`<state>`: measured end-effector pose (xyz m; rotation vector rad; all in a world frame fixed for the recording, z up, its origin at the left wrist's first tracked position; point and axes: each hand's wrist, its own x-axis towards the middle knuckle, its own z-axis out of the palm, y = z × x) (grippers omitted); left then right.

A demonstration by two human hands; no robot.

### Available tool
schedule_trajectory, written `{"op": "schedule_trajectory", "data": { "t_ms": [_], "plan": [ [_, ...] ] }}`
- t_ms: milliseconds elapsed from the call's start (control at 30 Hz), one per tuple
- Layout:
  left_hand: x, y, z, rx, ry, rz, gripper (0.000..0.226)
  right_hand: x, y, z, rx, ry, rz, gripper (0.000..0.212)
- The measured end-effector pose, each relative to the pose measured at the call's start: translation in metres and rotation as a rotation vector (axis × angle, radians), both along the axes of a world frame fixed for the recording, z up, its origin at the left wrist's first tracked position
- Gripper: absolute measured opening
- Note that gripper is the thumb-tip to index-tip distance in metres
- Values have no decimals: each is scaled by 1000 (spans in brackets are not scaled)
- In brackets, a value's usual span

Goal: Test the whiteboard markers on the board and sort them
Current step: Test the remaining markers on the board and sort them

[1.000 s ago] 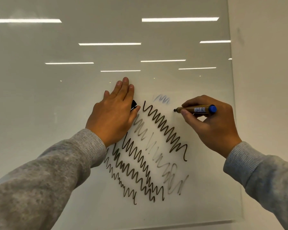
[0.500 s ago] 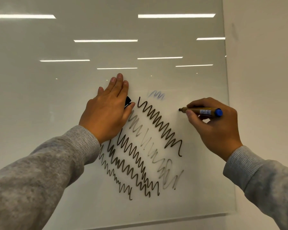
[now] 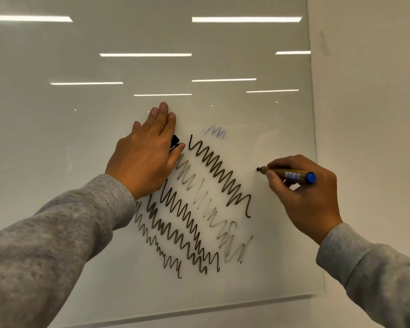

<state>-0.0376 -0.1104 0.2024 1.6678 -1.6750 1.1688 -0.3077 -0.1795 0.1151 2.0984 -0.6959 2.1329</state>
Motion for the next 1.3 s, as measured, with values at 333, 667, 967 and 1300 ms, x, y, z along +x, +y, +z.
{"op": "schedule_trajectory", "data": {
  "t_ms": [333,667,967,1300],
  "plan": [
    [2,-1,-1,0,-9,-17,72,-7,3,-16,40,106,-17,10],
    [3,4,2,32,-37,-16,70,-18,7,-35,101,76,-56,10],
    [3,17,10,124,-81,11,69,-8,24,-35,320,51,-5,17],
    [29,85,-15,106,29,-111,41,39,83,-21,348,-72,197,59]
  ]
}}
